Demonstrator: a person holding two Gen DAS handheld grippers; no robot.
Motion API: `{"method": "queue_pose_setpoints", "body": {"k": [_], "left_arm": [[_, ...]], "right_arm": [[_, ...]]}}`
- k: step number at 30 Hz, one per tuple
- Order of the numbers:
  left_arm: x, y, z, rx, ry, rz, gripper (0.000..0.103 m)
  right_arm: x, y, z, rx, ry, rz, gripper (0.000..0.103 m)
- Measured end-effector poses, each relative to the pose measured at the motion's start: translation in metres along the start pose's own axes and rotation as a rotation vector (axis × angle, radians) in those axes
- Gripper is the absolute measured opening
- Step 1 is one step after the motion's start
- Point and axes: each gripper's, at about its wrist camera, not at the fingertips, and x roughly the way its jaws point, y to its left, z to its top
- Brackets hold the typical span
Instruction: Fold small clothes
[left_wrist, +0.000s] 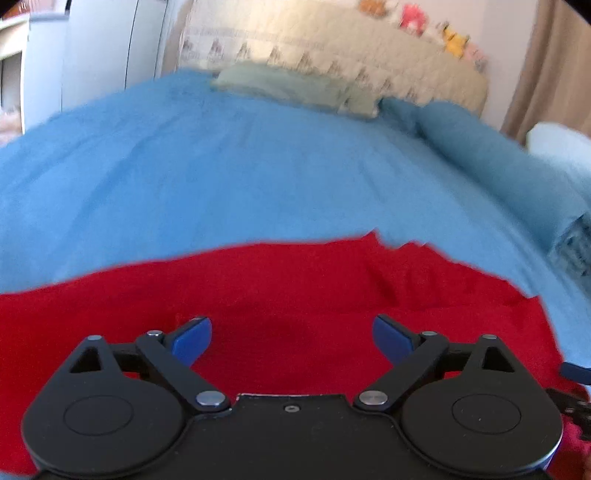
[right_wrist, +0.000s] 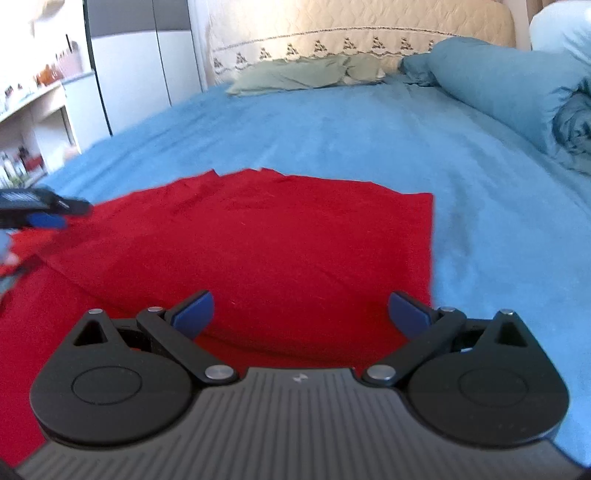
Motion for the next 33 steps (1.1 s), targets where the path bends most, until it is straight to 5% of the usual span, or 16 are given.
{"method": "queue_pose_setpoints", "body": {"k": [10, 15, 19, 26, 33], "left_arm": [[-0.006, 0.008, -0.005, -0.009, -0.028, 0.045, 0.097], [-0.068, 0.004, -0.001, 0.052, -0.104, 0.138, 0.098], [-0.135, 0.004, 0.001, 0.072, -0.218, 0.203, 0.103], [-0.213, 0.055, -0.006, -0.130, -0.245, 0.241, 0.103], [-0.242, 0.139, -0.048, -0.323, -0.258, 0.325, 0.103]], "right_arm": [[0.009, -0.008, -0.005, -0.019, 0.042, 0.001, 0.103], [-0.009, -0.002, 0.003, -0.047, 0.076, -0.082, 0.103], [-0.064, 0.017, 0.021, -0.115, -0.011, -0.026, 0.103], [-0.118, 0.083, 0.052, -0.243, -0.084, 0.085, 0.103], [-0.108, 0.168, 0.038, -0.287, -0.055, 0.222, 0.103]]}}
